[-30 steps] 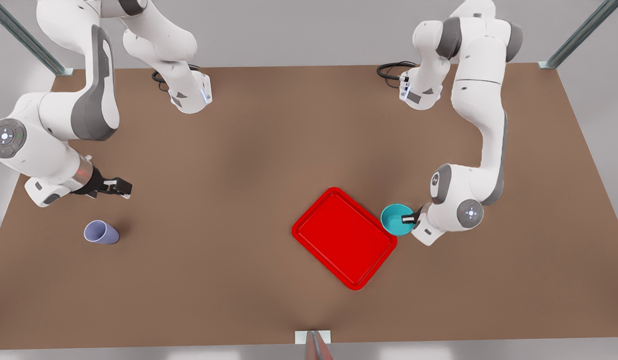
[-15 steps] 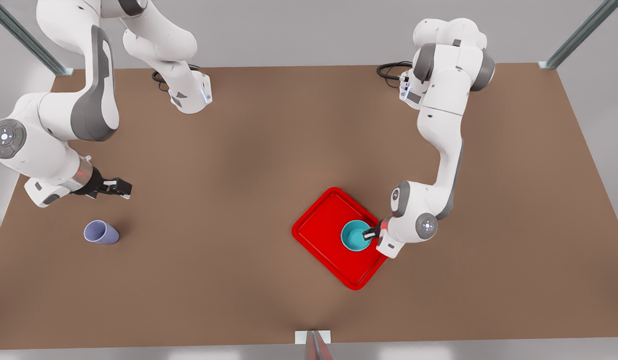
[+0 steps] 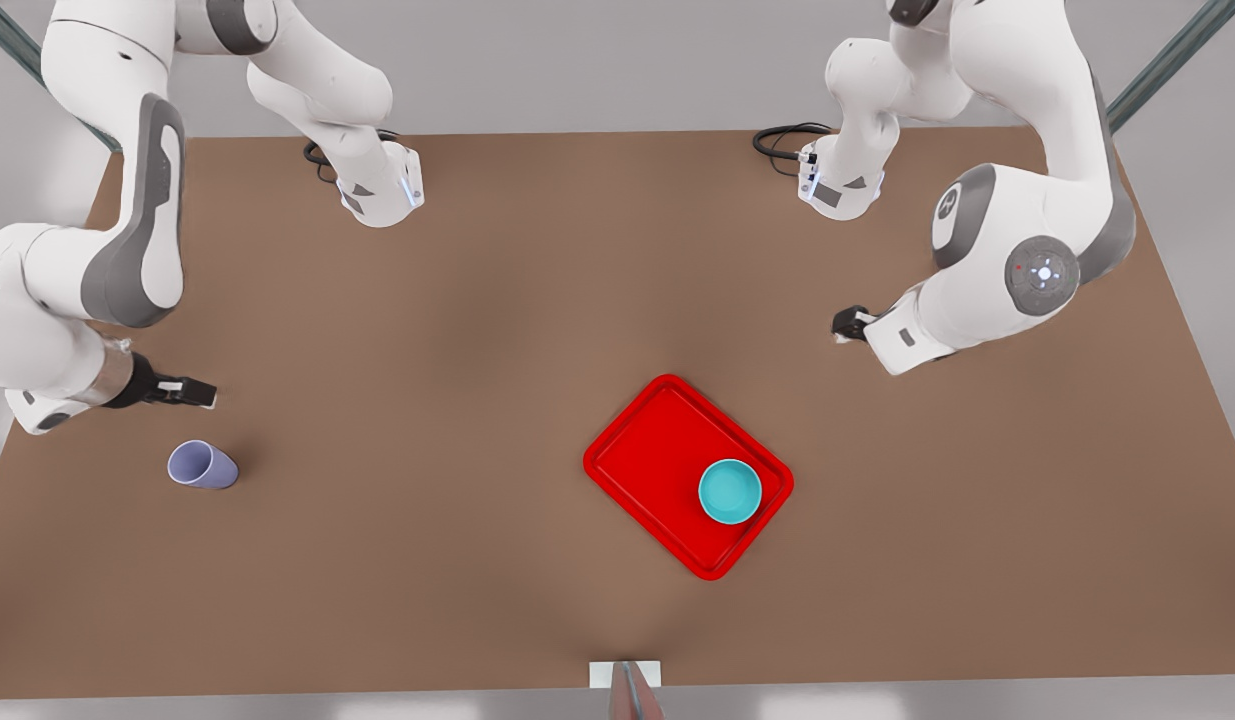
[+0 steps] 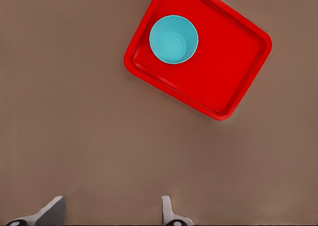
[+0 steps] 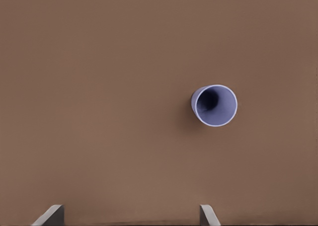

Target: Place the bowl on the tray with the left arm and the cup on the tray with the right arm

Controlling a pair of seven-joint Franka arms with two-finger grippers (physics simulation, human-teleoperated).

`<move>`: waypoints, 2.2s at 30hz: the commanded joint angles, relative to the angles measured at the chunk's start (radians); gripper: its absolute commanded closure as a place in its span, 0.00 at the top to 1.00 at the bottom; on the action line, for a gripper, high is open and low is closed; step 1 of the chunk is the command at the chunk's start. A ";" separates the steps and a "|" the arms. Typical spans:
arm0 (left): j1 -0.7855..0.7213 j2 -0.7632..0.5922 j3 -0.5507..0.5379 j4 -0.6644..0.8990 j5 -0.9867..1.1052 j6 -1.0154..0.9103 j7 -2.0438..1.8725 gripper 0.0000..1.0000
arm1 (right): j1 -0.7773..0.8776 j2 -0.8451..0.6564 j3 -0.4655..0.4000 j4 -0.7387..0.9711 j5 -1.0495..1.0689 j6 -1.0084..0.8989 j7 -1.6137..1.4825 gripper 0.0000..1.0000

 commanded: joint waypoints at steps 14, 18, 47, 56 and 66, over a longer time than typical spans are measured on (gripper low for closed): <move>0.003 0.002 0.030 0.033 0.134 -0.017 0.002 1.00 | -0.232 0.204 0.032 -0.260 0.084 0.717 -0.176 1.00; 0.003 -0.001 0.030 0.033 0.134 -0.025 0.002 1.00 | -0.250 0.224 0.046 -0.273 0.100 0.716 -0.176 1.00; 0.003 0.000 0.030 0.033 0.135 -0.040 0.005 1.00 | -0.275 0.311 0.049 -0.234 0.090 0.791 -0.182 0.21; 0.003 0.003 0.030 0.032 0.137 -0.043 0.005 1.00 | -0.270 0.262 0.096 -0.227 0.072 0.728 -0.183 0.21; 0.003 0.002 0.030 0.032 0.135 -0.043 0.002 1.00 | -0.045 0.196 0.098 -0.244 0.074 0.690 -0.172 0.21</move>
